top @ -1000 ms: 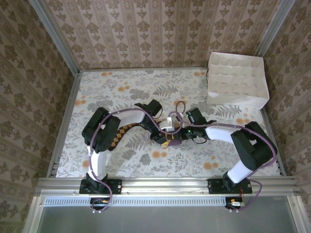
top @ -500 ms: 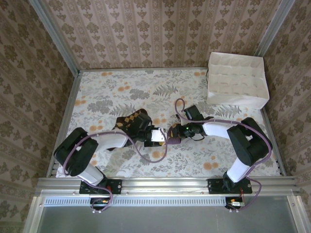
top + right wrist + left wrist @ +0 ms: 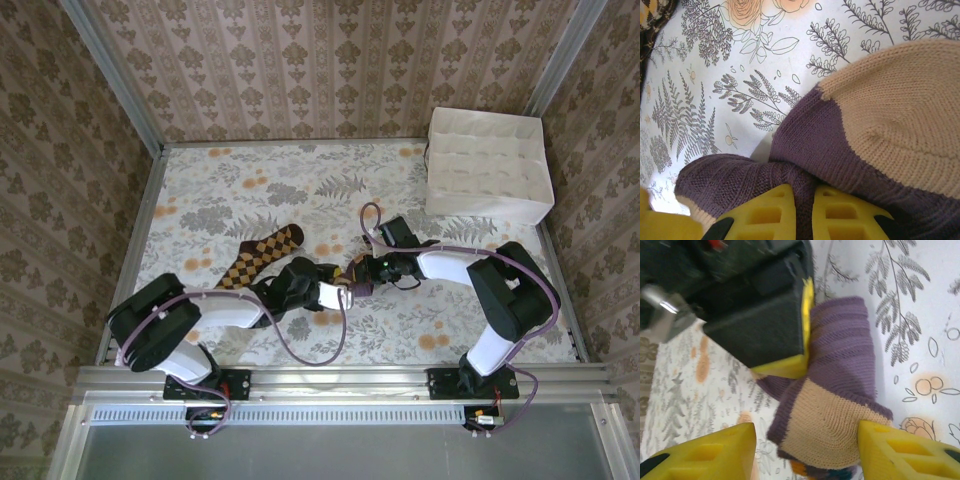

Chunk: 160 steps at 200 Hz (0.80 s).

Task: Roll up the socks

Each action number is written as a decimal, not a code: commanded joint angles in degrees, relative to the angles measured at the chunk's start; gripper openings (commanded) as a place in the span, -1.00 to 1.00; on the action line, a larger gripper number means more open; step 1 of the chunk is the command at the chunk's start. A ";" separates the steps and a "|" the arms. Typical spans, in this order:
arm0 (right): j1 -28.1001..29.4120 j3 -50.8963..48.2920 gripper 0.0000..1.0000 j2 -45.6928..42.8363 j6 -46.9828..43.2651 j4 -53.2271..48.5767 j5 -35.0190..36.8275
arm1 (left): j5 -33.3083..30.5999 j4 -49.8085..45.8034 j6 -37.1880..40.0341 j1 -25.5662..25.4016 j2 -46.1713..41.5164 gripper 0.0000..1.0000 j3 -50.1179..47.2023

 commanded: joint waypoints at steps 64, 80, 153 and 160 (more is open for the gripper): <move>-0.42 -2.67 -1.00 4.50 0.25 -9.24 10.47 | 7.33 -11.25 -4.37 1.23 -3.98 0.14 2.96; -0.42 -2.65 -1.00 4.65 0.25 -9.34 10.39 | 7.43 -9.26 -4.49 1.05 -0.49 0.16 4.06; -0.42 -1.80 -1.00 4.60 0.02 -11.00 9.46 | 10.56 -6.12 -2.23 4.27 10.19 0.10 8.67; -0.42 -1.56 -1.00 4.46 -0.05 -11.37 9.30 | 10.93 -6.59 -1.89 4.49 10.55 0.02 8.77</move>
